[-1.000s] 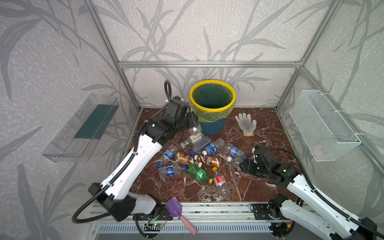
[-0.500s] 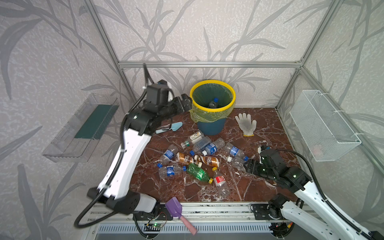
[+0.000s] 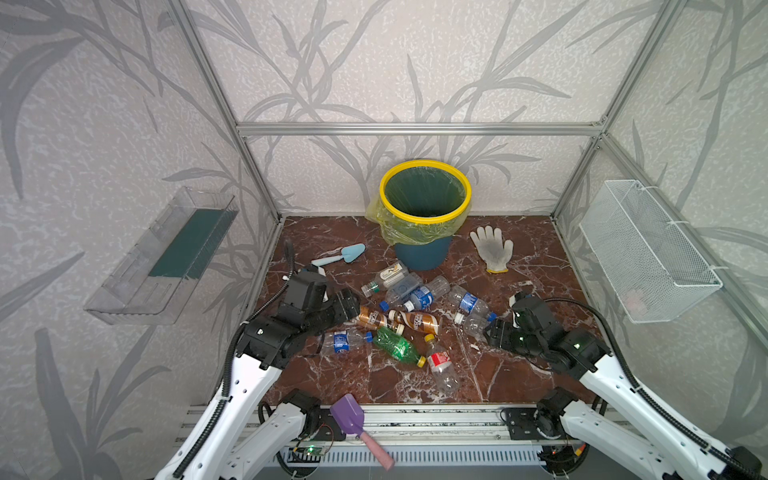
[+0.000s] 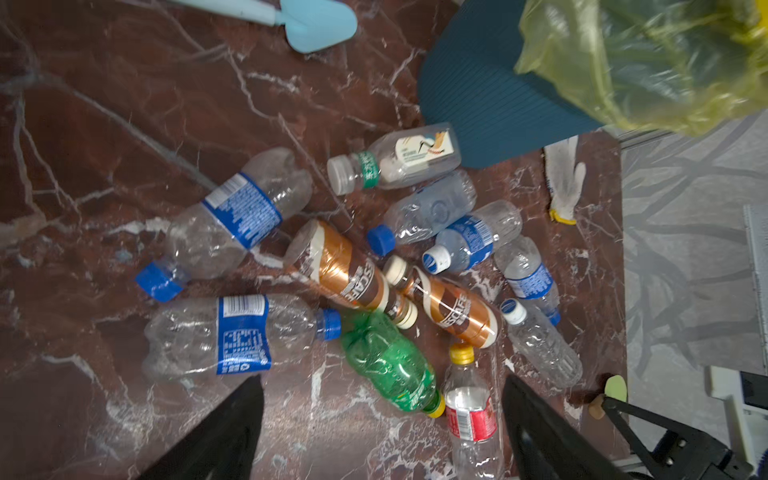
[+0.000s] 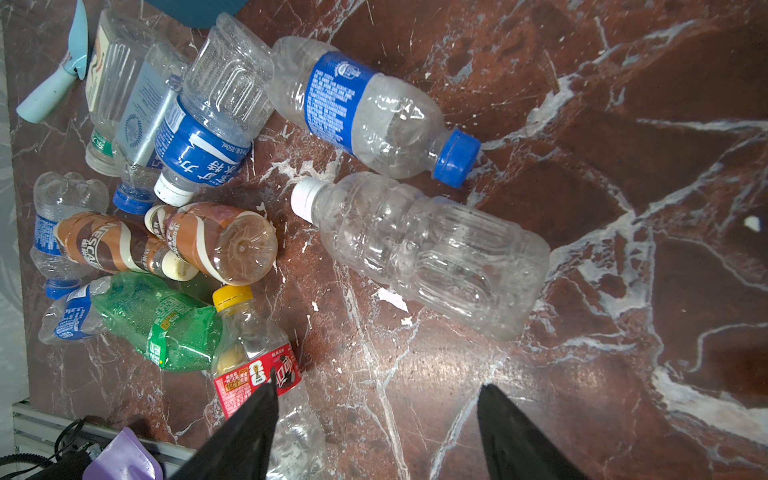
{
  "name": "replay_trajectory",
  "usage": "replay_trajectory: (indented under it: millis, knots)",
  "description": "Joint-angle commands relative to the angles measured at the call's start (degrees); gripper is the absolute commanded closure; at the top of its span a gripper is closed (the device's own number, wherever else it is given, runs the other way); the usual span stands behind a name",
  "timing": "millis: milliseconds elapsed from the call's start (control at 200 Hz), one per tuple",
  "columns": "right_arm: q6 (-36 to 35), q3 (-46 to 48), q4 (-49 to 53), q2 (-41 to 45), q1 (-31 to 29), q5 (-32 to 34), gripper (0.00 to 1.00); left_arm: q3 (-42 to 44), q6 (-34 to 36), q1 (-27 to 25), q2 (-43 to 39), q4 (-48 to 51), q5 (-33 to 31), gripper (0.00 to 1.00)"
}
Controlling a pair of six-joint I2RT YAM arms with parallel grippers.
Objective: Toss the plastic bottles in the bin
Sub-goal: 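Lower the left gripper onto the crushed green bottle in the pile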
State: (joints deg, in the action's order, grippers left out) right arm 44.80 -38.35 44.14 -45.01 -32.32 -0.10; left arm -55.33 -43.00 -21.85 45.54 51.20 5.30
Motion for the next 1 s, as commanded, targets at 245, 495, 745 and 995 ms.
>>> replay_trajectory:
  millis: [245, 495, 745, 995]
  knots:
    - [-0.26, 2.54, -0.17, 1.16, -0.07, -1.43, 0.23, 6.02, -5.67, 0.14, -2.25, -2.72, 4.73, 0.15]
    - [0.73, 4.51, -1.4, 1.4, -0.11, -2.41, 0.23, 12.55, -9.9, 0.12, -2.89, -3.26, 5.8, 0.16]
    - [0.82, 5.27, -1.88, 1.15, -0.07, -2.66, 0.23, 18.95, -14.72, -0.47, -0.55, -5.74, 6.16, 0.16]
    - [0.82, 5.52, -1.97, 1.24, -0.1, -2.59, 0.23, 27.44, -34.27, -11.68, -3.36, -16.38, -0.63, 0.15]
